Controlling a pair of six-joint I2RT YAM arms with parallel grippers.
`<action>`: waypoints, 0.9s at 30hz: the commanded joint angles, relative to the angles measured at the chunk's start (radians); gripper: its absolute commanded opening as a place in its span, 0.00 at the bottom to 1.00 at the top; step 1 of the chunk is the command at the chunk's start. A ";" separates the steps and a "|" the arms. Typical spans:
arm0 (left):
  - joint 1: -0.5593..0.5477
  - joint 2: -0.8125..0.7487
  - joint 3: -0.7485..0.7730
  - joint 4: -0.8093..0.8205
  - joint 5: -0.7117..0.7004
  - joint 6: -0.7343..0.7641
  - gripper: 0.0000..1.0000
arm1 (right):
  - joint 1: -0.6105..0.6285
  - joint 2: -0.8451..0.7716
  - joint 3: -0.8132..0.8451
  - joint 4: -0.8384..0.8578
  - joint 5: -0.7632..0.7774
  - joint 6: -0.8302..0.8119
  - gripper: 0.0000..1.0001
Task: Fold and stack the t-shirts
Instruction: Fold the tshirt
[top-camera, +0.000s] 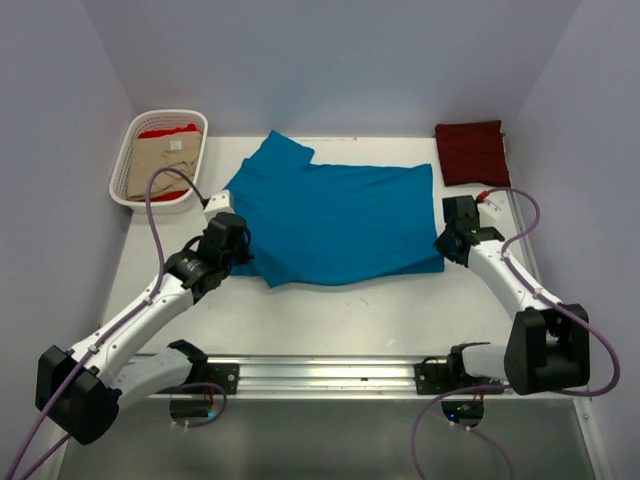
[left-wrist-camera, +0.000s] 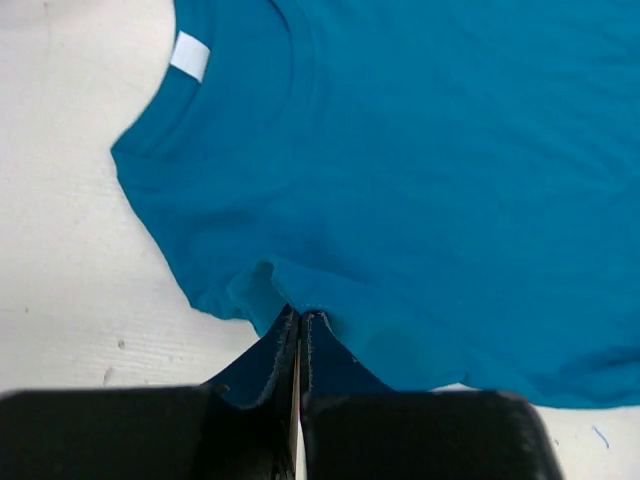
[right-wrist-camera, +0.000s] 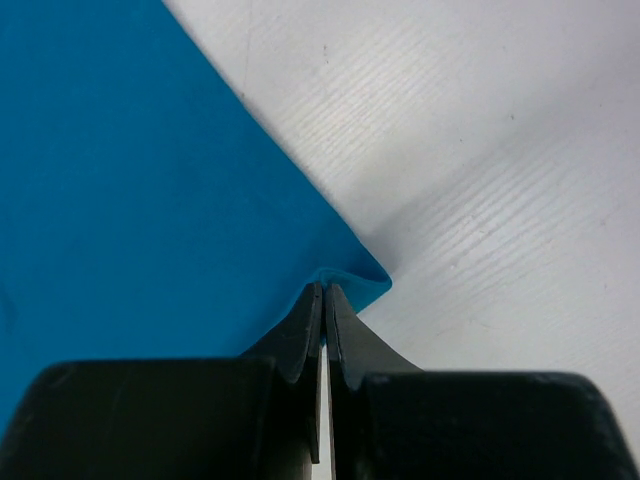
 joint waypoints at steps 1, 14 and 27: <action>0.059 0.011 0.027 0.150 -0.050 0.058 0.00 | -0.009 0.042 0.078 0.070 0.047 -0.046 0.00; 0.185 0.123 0.045 0.242 -0.016 0.143 0.00 | -0.035 0.223 0.163 0.132 0.040 -0.056 0.00; 0.190 0.238 0.097 0.299 -0.019 0.146 0.00 | -0.047 0.315 0.182 0.210 0.018 -0.063 0.00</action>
